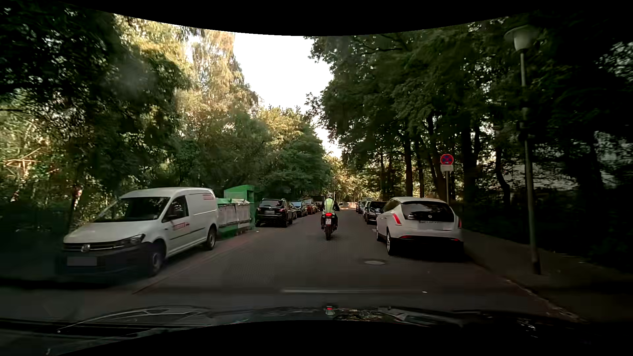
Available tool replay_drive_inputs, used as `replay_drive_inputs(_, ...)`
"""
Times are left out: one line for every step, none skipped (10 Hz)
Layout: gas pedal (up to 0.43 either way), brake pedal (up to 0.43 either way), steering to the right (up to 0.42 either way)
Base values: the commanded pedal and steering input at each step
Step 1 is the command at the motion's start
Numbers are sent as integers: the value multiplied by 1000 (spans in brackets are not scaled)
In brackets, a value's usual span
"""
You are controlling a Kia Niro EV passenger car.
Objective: Follow the waypoints while adhering to traffic rules and regulations
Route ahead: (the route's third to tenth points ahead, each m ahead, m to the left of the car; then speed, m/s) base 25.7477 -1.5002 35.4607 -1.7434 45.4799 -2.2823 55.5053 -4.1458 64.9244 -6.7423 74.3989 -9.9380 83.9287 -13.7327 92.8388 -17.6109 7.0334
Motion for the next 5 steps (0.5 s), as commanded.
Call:
replay_drive_inputs(169, 0, -23)
replay_drive_inputs(169, 0, -21)
replay_drive_inputs(169, 0, -20)
replay_drive_inputs(169, 0, -17)
replay_drive_inputs(157, 0, -11)
